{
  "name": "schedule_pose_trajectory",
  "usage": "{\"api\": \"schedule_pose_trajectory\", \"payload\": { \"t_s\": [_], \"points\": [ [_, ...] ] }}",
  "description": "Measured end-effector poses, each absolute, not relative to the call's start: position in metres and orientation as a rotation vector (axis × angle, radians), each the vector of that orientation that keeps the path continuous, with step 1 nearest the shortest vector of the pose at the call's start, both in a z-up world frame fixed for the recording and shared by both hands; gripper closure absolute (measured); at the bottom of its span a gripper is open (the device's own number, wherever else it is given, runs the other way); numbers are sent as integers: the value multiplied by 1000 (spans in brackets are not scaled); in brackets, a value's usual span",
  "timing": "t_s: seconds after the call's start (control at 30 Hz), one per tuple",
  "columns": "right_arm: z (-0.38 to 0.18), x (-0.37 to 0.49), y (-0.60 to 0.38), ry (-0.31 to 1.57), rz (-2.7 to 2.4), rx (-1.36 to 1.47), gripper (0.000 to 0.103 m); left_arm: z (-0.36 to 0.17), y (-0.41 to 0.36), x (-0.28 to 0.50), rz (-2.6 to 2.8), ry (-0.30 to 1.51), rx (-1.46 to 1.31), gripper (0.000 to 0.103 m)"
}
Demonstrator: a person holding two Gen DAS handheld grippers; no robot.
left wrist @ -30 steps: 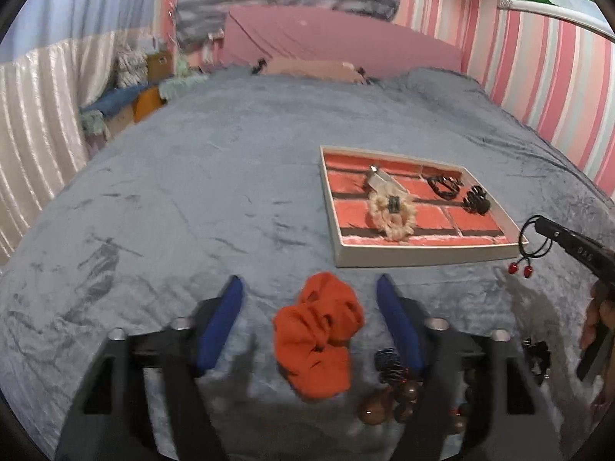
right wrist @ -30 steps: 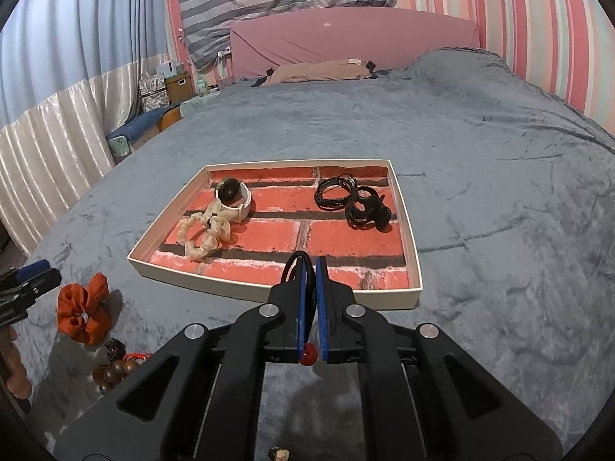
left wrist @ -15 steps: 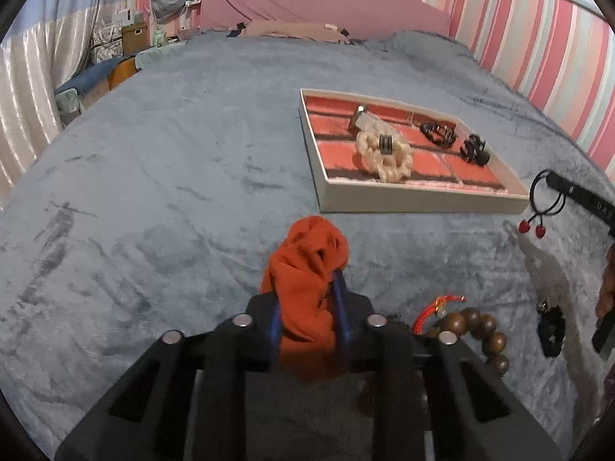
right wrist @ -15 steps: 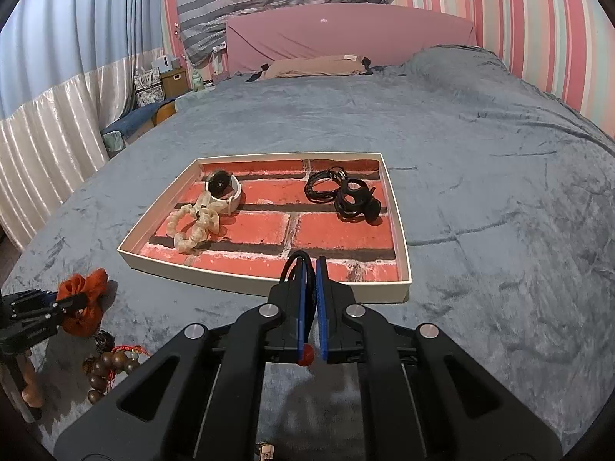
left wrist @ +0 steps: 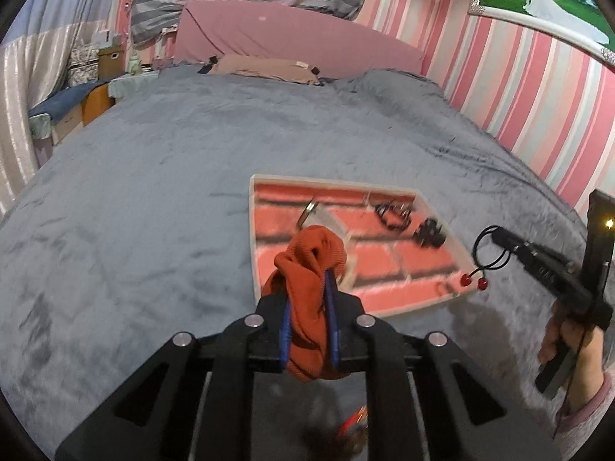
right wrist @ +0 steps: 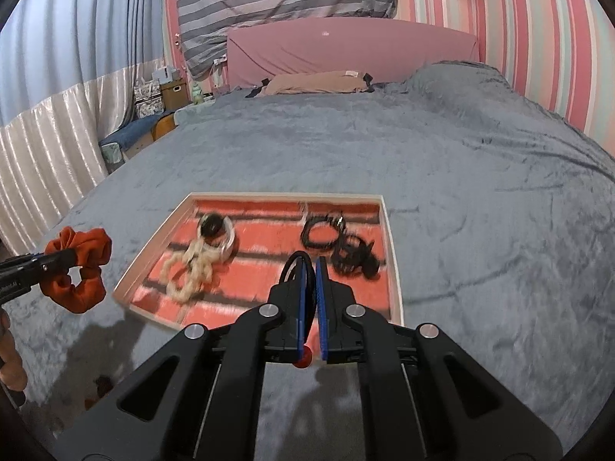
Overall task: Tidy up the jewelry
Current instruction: 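Carry the orange scrunchie and red-ball hair tie into the tray and release both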
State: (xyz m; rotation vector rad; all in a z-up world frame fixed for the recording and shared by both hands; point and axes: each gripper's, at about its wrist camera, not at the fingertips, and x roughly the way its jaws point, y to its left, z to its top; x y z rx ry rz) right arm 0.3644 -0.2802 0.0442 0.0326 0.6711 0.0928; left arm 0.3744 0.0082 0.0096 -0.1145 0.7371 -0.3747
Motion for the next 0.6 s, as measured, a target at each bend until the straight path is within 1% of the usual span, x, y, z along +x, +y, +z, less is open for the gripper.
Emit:
{"api": "schedule_pose_trajectory", "payload": {
  "t_s": [0.13, 0.27, 0.43, 0.6],
  "points": [
    [50, 391, -286, 661, 84, 47, 97, 10, -11, 407, -381, 752, -107, 88],
    [48, 419, -289, 665, 84, 47, 97, -4, -26, 440, -372, 779, -93, 88],
    [26, 446, -288, 699, 87, 44, 97, -30, -36, 472, -346, 820, -63, 88],
    [-9, 464, -292, 775, 70, 51, 97, -62, -37, 492, -298, 858, -25, 88]
  ]
}}
